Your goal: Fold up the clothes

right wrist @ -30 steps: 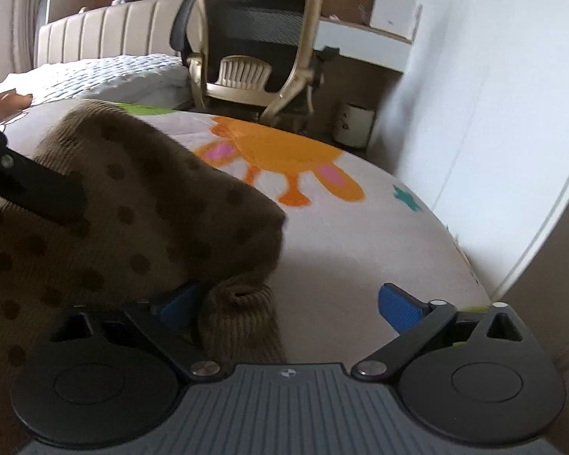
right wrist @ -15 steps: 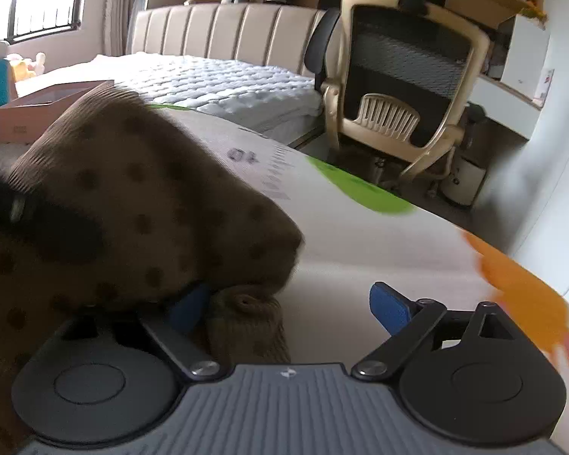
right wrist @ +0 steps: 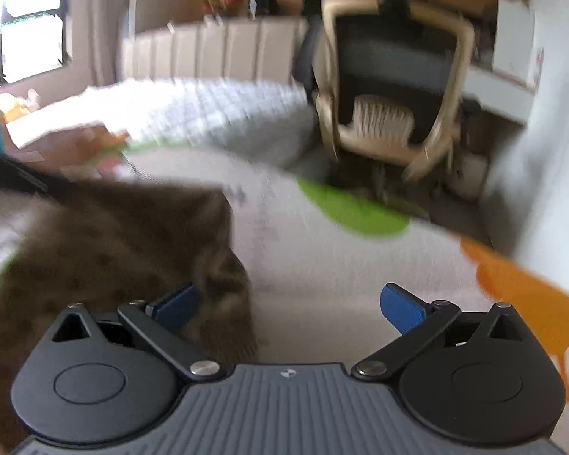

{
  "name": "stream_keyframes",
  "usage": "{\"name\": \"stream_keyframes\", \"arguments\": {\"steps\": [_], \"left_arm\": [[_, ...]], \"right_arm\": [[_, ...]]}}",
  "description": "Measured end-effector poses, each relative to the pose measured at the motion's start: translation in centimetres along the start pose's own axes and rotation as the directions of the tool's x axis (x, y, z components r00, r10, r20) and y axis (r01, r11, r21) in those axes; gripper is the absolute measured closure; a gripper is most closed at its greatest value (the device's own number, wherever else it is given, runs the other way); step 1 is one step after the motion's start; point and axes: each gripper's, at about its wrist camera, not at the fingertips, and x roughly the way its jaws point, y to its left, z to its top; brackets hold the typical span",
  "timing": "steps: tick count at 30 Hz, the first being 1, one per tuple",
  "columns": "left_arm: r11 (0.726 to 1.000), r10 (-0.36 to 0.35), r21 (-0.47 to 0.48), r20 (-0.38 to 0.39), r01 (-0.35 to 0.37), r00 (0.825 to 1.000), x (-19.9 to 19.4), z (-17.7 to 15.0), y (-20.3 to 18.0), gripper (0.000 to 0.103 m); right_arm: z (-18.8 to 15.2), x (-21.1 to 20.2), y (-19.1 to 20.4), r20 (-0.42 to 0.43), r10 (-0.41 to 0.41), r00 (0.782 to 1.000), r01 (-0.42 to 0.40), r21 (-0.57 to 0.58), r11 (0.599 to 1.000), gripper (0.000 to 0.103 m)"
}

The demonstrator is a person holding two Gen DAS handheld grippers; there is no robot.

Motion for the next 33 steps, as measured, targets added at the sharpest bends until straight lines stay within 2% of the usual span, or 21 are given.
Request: {"name": "stream_keyframes", "arguments": {"steps": [3, 5, 7, 11, 17, 20, 22, 25, 28, 33], "left_arm": [[0.999, 0.038, -0.014, -0.087, -0.04, 0.995, 3.6, 0.4, 0.9, 0.003], [0.999, 0.03, -0.036, -0.114, -0.035, 0.993, 5.1, 0.3, 1.5, 0.001], [0.999, 0.028, -0.038, -0.117, -0.033, 0.993, 6.0, 0.1, 2.1, 0.0], [0.995, -0.003, -0.101, -0.1, -0.008, 0.995, 5.5, 0.0, 3.3, 0.0], [0.997, 0.047, -0.058, 0.021, -0.045, 0.999, 0.6, 0.4, 2.6, 0.0], [0.995, 0.087, -0.06, 0.04, -0.084, 0.995, 0.0, 0.3, 2.9, 0.0], [0.991, 0.123, -0.047, 0.016, -0.122, 0.992, 0.7, 0.1, 3.0, 0.0], [0.99, 0.14, -0.038, 0.011, -0.139, 0.99, 1.4, 0.0, 3.0, 0.0], [0.989, 0.146, -0.019, 0.017, -0.146, 0.989, 1.9, -0.1, 2.9, 0.0], [0.988, 0.152, 0.022, 0.038, -0.153, 0.988, 2.5, -0.4, 2.6, 0.0]], "right_arm": [[1.1, -2.2, 1.0, 0.045, 0.151, 0.988, -0.151, -0.003, 0.989, 0.0], [0.5, -1.7, 2.7, -0.027, 0.231, 0.972, -0.232, -0.03, 0.972, 0.0], [-0.2, -1.1, 4.4, -0.1, 0.303, 0.948, -0.309, -0.052, 0.95, 0.0], [-3.3, 0.5, 7.3, -0.172, 0.232, 0.957, -0.248, -0.081, 0.965, 0.0], [-2.8, 0.5, 7.7, -0.192, 0.223, 0.956, -0.24, -0.071, 0.968, 0.0], [-2.6, 0.3, 7.7, -0.189, 0.227, 0.955, -0.243, -0.066, 0.968, 0.0], [-1.7, -0.9, 6.9, -0.15, 0.256, 0.955, -0.268, -0.068, 0.961, 0.0], [0.9, -2.7, 5.0, -0.06, 0.28, 0.958, -0.283, -0.065, 0.957, 0.0], [3.6, -1.8, 4.1, -0.015, 0.197, 0.98, -0.197, -0.081, 0.977, 0.0], [4.8, 5.4, 3.1, -0.025, 0.027, 0.999, -0.029, -0.075, 0.997, 0.0]]}}
